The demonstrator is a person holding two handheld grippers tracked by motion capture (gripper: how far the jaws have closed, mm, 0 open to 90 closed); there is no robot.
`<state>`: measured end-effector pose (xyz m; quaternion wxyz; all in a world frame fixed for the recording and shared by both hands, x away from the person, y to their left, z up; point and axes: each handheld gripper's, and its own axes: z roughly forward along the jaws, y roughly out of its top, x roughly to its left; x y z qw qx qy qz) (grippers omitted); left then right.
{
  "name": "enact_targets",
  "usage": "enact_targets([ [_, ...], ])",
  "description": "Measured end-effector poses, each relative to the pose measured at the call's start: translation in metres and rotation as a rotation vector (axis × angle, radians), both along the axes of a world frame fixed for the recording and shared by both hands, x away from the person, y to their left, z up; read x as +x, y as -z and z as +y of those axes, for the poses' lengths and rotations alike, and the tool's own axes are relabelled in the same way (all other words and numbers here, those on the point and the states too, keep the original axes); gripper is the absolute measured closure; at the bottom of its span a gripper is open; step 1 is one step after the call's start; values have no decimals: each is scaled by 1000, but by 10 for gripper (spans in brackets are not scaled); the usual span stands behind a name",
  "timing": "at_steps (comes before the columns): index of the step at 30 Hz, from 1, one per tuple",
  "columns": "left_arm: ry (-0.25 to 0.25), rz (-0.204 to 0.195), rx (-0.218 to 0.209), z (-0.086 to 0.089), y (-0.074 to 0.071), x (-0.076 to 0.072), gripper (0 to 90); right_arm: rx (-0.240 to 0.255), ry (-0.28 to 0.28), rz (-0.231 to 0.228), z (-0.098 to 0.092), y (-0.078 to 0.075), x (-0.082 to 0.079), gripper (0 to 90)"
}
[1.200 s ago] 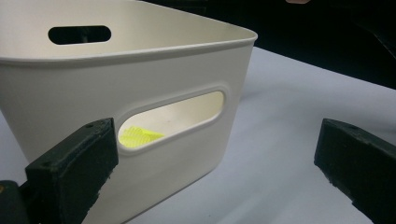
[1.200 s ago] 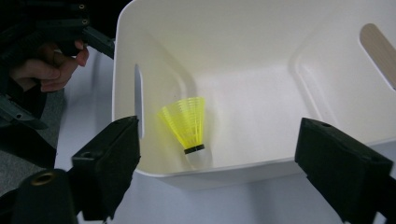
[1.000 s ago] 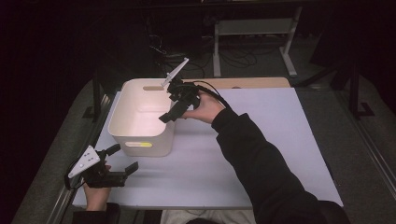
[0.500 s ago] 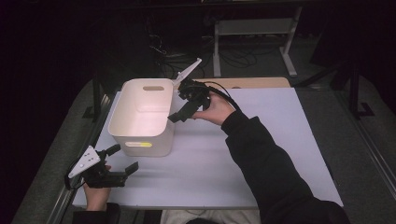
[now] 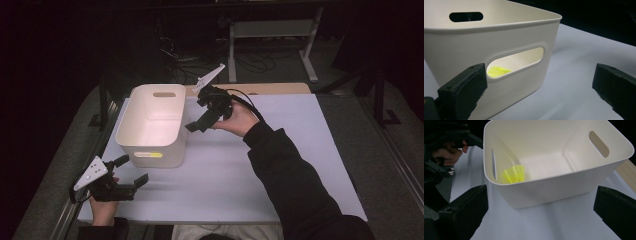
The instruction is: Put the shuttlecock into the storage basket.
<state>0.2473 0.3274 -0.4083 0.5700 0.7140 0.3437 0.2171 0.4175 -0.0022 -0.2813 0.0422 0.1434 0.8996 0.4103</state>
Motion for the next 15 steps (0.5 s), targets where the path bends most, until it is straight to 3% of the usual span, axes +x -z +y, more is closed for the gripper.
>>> enact_targets([
  [15, -4, -1, -1, 0, 0, 0, 0, 9, 48, -6, -34, 3, -7, 0],
])
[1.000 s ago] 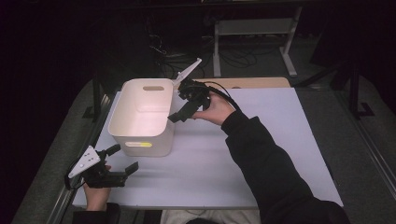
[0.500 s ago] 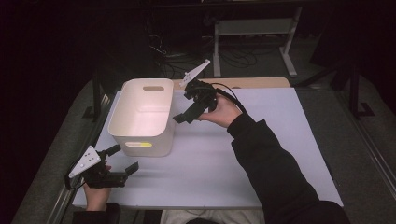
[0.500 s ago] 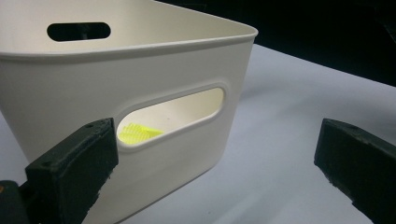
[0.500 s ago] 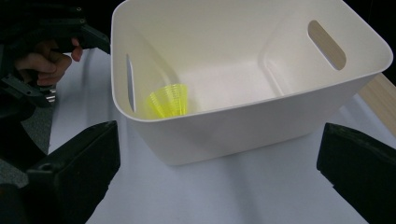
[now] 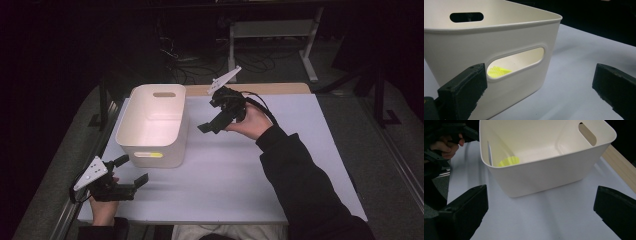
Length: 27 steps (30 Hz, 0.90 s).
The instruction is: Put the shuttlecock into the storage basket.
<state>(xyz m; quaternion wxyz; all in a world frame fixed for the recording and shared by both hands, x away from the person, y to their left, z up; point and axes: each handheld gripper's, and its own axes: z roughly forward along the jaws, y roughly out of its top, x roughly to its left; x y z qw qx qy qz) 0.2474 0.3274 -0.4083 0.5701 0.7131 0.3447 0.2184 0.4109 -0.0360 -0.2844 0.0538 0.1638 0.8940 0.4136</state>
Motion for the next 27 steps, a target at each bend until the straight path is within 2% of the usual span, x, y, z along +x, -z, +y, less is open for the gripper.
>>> enact_targets([
  [27, -1, 1, 2, 0, 0, 0, 0, 19, 34, 4, -34, 13, -12, 0],
])
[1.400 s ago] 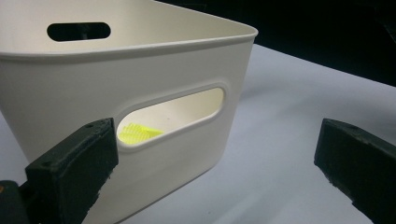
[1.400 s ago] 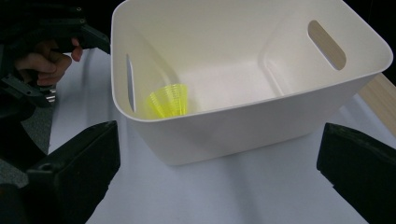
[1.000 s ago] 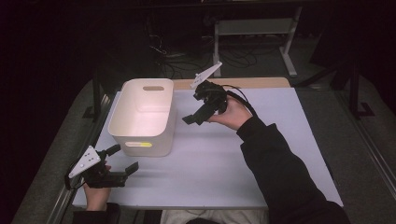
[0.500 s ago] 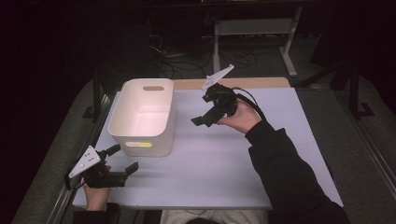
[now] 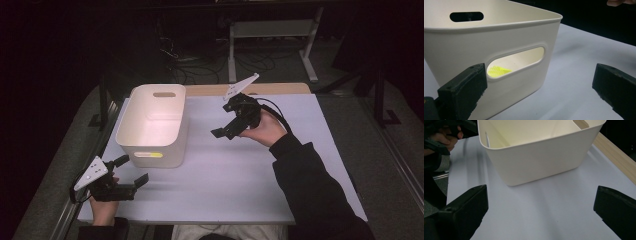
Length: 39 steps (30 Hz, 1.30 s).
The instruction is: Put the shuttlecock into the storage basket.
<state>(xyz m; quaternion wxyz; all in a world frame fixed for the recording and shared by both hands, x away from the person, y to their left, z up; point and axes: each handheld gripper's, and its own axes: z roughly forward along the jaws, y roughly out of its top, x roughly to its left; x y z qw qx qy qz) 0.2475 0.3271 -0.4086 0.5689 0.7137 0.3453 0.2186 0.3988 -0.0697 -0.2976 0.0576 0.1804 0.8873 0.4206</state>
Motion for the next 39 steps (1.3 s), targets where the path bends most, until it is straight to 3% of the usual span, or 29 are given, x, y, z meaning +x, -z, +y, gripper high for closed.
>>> enact_targets([
  [39, 0, 3, 4, 0, 0, 0, 0, 53, 81, 25, -59, 36, -20, 0],
])
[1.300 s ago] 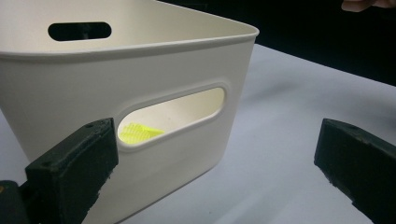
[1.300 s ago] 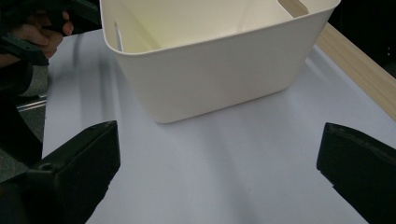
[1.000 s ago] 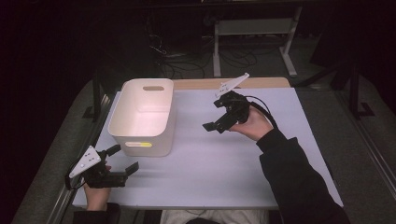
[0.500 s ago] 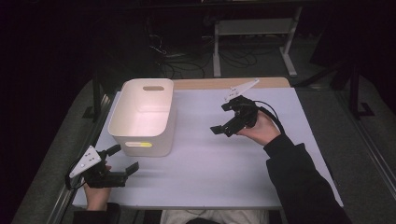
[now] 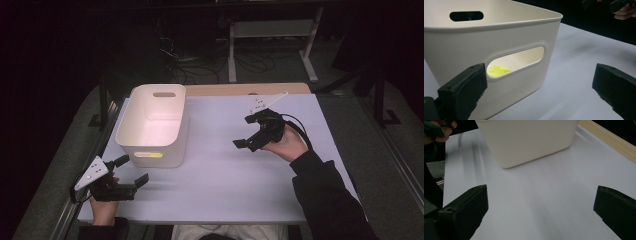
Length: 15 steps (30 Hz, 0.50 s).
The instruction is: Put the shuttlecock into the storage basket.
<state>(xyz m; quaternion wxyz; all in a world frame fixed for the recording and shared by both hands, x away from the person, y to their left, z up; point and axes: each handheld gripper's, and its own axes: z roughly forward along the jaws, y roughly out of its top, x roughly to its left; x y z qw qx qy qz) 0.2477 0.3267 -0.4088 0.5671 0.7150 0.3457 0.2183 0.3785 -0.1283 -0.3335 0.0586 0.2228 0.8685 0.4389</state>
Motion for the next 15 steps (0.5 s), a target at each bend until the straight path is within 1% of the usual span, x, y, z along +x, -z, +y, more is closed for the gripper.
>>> enact_targets([
  [9, -1, 1, 1, 0, 0, 0, 0, 15, 18, 3, -13, 8, -7, 0],
  [13, -1, 0, 1, 0, 0, 0, 0, 14, 19, 4, -15, 9, -8, 0],
  [15, -1, 0, 0, 0, 0, 0, 0, 25, 25, 9, -19, 12, -11, 0],
])
